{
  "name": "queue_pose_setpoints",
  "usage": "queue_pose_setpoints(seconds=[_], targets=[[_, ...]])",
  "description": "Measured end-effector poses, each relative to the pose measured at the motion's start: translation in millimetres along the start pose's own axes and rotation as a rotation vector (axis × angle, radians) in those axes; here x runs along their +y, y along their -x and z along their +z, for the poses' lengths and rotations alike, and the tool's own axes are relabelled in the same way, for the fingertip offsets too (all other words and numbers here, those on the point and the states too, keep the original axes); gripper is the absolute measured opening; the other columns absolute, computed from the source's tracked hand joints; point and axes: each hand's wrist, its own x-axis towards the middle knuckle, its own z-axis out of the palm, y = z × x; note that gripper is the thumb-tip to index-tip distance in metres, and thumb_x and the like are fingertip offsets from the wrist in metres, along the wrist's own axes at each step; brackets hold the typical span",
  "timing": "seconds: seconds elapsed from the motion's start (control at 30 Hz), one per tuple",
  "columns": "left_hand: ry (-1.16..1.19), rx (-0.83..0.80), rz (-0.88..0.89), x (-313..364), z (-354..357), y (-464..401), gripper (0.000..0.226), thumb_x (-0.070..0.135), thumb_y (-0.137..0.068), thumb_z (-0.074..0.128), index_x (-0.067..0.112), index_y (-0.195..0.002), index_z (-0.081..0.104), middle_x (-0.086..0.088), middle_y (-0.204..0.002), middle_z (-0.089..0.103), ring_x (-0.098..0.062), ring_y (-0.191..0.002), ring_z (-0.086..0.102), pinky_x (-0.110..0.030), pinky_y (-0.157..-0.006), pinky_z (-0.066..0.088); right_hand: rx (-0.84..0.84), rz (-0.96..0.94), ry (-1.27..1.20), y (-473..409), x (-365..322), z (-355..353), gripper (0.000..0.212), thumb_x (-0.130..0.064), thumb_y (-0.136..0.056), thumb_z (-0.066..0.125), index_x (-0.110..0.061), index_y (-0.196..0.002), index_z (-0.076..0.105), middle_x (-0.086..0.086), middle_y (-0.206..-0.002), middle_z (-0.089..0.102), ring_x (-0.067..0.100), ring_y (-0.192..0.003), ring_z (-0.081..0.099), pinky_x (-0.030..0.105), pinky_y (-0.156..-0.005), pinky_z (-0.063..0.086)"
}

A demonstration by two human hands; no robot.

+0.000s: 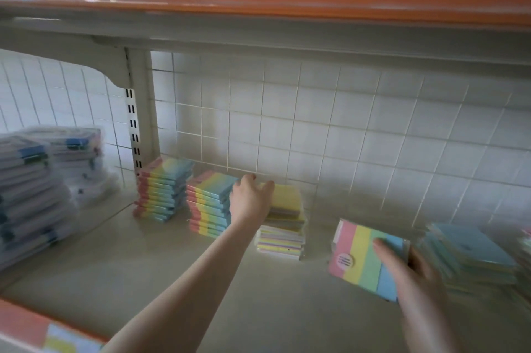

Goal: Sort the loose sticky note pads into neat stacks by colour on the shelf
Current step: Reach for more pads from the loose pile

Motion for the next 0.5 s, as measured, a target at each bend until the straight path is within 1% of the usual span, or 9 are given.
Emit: queue_pose_setpoints(seconds=[0.03, 0.1, 0.17, 0.23, 0.3, 0.37, 0.43, 0.5], targets=[[-0.012, 0.039, 0.065, -2.7, -6.2, 4.0, 0.049, 0.034, -0.091, 0.052, 0.012, -0.135, 0.046, -0.012, -0.134, 0.049, -0.029, -0.124, 0.043, -0.04, -0.104, 0.036, -0.017, -0.007, -0.016, -0.6, -5.7, 4.0, 0.007, -0.016, -0.085, 0.065, -0.01, -0.081, 0.065, -0.005, -0.062, 0.068, 0.02, -0.067, 0.062, 0.03, -0.059, 0.044], [-0.024, 0.111, 0.187, -11.2, -23.1, 11.2, 0.039, 0.031, -0.091, 0.054, 0.011, -0.126, 0.054, -0.011, -0.125, 0.054, -0.028, -0.118, 0.047, -0.037, -0.1, 0.037, -0.051, -0.008, -0.035, -4.8, -15.0, 14.7, 0.007, -0.014, -0.087, 0.062, -0.01, -0.082, 0.064, -0.006, -0.061, 0.068, 0.018, -0.065, 0.061, 0.03, -0.059, 0.043], [-0.054, 0.173, 0.293, -22.9, -44.0, 15.8, 0.026, 0.026, -0.09, 0.058, 0.011, -0.111, 0.062, -0.008, -0.111, 0.061, -0.027, -0.107, 0.052, -0.036, -0.092, 0.04, -0.066, 0.003, -0.047, -12.2, -20.2, 29.2, 0.006, -0.014, -0.087, 0.062, -0.011, -0.082, 0.064, -0.008, -0.058, 0.067, 0.017, -0.062, 0.06, 0.03, -0.059, 0.04], [-0.087, 0.229, 0.39, -37.7, -64.9, 19.4, 0.013, 0.021, -0.088, 0.06, 0.013, -0.096, 0.065, -0.003, -0.098, 0.064, -0.025, -0.096, 0.056, -0.038, -0.085, 0.044, -0.09, 0.013, -0.044, -19.0, -25.7, 47.1, 0.007, -0.015, -0.087, 0.061, -0.013, -0.081, 0.062, -0.007, -0.056, 0.066, 0.013, -0.055, 0.059, 0.026, -0.055, 0.036], [-0.114, 0.279, 0.408, -53.9, -86.1, 23.2, 0.008, 0.018, -0.088, 0.06, 0.013, -0.089, 0.065, 0.0, -0.09, 0.064, -0.024, -0.088, 0.056, -0.038, -0.079, 0.046, -0.123, 0.018, -0.052, -24.8, -30.6, 67.5, 0.01, -0.015, -0.087, 0.061, -0.014, -0.077, 0.06, 0.0, -0.064, 0.064, 0.014, -0.056, 0.057, 0.024, -0.053, 0.034], [-0.155, 0.326, 0.387, -73.1, -107.2, 23.6, 0.007, 0.018, -0.088, 0.06, 0.013, -0.087, 0.065, -0.001, -0.087, 0.064, -0.025, -0.085, 0.055, -0.037, -0.075, 0.046, -0.156, 0.017, -0.061, -28.2, -33.8, 89.8, 0.01, -0.014, -0.086, 0.062, -0.014, -0.077, 0.059, 0.003, -0.068, 0.063, 0.016, -0.059, 0.056, 0.025, -0.055, 0.035], [-0.218, 0.353, 0.346, -95.2, -126.2, 20.4, 0.009, 0.019, -0.088, 0.06, 0.012, -0.088, 0.065, -0.004, -0.088, 0.065, -0.027, -0.086, 0.055, -0.037, -0.075, 0.045, -0.196, 0.015, -0.044, -29.6, -36.4, 113.5, 0.009, -0.015, -0.086, 0.063, -0.015, -0.078, 0.059, 0.002, -0.071, 0.062, 0.013, -0.056, 0.058, 0.023, -0.053, 0.037], [-0.295, 0.361, 0.274, -117.8, -142.6, 17.7, 0.01, 0.02, -0.088, 0.059, 0.013, -0.089, 0.065, -0.006, -0.092, 0.065, -0.029, -0.089, 0.054, -0.036, -0.075, 0.042, -0.238, 0.008, -0.031, -31.6, -38.1, 138.3, 0.008, -0.016, -0.086, 0.063, -0.016, -0.08, 0.058, 0.001, -0.071, 0.06, 0.01, -0.053, 0.058, 0.02, -0.047, 0.037]])
